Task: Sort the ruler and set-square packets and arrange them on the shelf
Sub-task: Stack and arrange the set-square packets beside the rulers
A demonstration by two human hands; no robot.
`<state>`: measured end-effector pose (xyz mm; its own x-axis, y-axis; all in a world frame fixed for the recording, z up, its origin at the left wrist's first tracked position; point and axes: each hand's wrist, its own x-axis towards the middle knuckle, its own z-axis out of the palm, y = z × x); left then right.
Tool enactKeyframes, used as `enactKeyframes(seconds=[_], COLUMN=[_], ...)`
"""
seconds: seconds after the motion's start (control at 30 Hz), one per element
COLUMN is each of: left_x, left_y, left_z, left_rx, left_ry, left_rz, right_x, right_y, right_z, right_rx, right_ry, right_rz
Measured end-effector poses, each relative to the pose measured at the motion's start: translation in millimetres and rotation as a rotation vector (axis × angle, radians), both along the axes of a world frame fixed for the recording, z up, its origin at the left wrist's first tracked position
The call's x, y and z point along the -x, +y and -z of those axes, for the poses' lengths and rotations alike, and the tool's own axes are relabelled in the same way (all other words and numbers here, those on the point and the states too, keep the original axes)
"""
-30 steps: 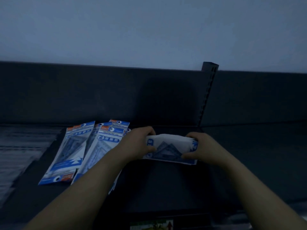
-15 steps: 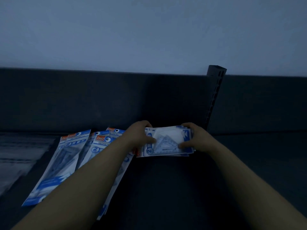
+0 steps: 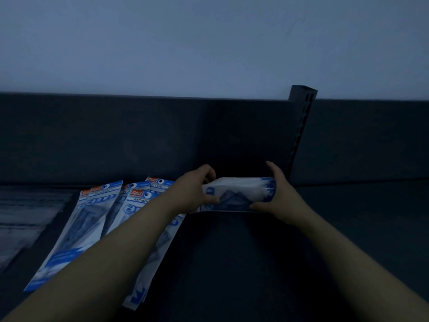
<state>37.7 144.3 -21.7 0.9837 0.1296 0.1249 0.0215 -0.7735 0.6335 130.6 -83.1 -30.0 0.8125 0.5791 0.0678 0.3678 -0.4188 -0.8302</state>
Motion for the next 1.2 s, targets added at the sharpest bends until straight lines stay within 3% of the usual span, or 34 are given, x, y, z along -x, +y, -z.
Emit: enactKeyframes(seconds=[0.23,0.3,0.37,0.43,0.63,0.73,0.93,1.2], left_x=[-15.7,-19.8,-25.2,-30.3,-24.6,-9.9,11.7,37.3], left_y=[6.3,6.5,2.4,-5.1,-13.8,-22.9,-33.5,-46.3], left_z=[-6.6,-12.5,-15.8,-16.6,14.6,29.0,32.4,38.1], left_rx=[-0.112,-0.329,-0.686,-0.862,-0.662,-0.576,-0.666,-0.645], left_ry=[0.072,0.109,0.103,0.087,0.279,0.314,0.301,0.302], left_rz=[-0.023,-0.045,-0.068,-0.027,0.048,0.032,0.036,0.046], right_x=[-13.0,-20.1,-26.4,-29.6,-20.6,-14.8,-0.3,26.5], right_y=[7.2,13.6,19.2,24.4,30.2,23.6,12.7,2.0], right_z=[-0.6,-6.2,-9.1,-10.0,11.4,31.4,30.4,31.8], right_rx=[0.032,0.153,0.284,0.431,0.603,0.638,0.76,0.719], right_ry=[0.054,0.046,0.019,-0.083,-0.404,-0.371,-0.516,-0.49], right_rz=[0.037,0.002,-0.035,-0.053,-0.082,-0.124,-0.209,-0.283])
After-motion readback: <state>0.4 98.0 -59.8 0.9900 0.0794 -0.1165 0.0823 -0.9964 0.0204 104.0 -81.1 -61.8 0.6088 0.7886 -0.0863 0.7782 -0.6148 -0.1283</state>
